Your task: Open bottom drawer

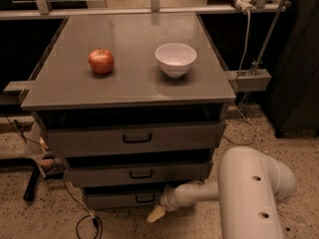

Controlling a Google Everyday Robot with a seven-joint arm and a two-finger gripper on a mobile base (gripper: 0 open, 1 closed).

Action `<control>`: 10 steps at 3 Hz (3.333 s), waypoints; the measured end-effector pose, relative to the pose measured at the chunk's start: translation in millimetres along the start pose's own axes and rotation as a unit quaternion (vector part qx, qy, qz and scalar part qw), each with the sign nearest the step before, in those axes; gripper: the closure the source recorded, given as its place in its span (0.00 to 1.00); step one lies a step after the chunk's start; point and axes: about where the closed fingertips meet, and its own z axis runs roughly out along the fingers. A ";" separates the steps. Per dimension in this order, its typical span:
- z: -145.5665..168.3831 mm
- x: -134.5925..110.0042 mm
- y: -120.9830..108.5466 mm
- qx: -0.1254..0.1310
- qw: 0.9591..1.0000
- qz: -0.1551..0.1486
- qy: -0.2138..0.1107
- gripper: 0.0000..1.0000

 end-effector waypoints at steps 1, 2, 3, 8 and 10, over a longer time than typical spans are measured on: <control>-2.8 3.1 6.2 -0.006 1.000 0.002 0.011 0.00; -5.4 2.6 7.9 -0.007 1.000 0.002 0.013 0.00; -4.0 9.2 16.5 -0.015 0.999 0.003 0.029 0.00; -48.4 28.2 77.1 -0.031 0.999 -0.010 0.040 0.00; -54.9 15.4 60.6 -0.012 0.999 -0.022 0.038 0.00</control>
Offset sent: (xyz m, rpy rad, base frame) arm -0.0556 0.0205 -0.0213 -0.1134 0.1343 0.0939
